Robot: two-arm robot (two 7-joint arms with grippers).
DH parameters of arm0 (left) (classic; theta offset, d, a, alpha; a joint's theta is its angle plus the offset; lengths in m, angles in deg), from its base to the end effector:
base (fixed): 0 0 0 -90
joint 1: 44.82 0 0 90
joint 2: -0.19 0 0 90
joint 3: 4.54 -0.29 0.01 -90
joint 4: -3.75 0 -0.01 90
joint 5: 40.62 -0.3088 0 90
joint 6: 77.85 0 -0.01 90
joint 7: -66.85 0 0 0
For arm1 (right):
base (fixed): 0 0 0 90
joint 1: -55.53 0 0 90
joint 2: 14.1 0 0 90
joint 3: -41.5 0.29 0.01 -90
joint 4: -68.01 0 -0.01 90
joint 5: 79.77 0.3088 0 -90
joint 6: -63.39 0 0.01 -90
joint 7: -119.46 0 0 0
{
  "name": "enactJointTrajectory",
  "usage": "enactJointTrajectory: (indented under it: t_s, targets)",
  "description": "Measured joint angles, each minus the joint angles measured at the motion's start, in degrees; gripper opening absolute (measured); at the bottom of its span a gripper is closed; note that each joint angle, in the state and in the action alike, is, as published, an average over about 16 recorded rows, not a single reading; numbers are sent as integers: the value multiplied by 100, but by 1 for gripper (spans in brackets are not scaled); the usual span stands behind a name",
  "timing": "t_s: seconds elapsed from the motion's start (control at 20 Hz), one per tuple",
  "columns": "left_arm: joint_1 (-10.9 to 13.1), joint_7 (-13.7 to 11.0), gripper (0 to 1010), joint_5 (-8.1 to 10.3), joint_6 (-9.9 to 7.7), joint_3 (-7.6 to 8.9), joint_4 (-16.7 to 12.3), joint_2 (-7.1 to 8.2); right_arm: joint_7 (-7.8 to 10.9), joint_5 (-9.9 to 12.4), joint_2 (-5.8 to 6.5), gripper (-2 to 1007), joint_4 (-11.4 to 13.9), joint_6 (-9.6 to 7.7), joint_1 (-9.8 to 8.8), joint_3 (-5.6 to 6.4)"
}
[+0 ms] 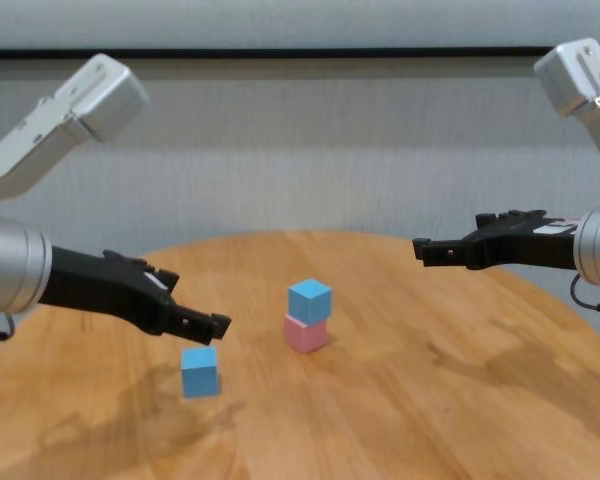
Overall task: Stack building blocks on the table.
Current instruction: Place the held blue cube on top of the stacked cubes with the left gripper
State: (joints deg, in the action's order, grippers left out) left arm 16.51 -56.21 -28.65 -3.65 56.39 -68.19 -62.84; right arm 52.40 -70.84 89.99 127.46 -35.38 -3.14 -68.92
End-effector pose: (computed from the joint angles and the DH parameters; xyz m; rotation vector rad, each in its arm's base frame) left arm 0.4407 0.0476 -0.2439 0.5196 -0.0019 0.7544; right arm 0.4682 -0.0180 -0.2672 -0.3290 0.0272 -1.0032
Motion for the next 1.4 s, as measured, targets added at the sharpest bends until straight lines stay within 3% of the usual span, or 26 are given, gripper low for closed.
enactJointTrajectory:
  t_s: [0.45, 1.4]
  targets:
    - [-98, -127, 1001, 8, 67, -149, 306, -61, 7, 7, -8, 1005, -11, -5, 9, 4]
    - [-467, -252, 1001, -171, 140, -398, 1157, -386, 9, 14, -13, 1005, -20, -11, 17, 8]
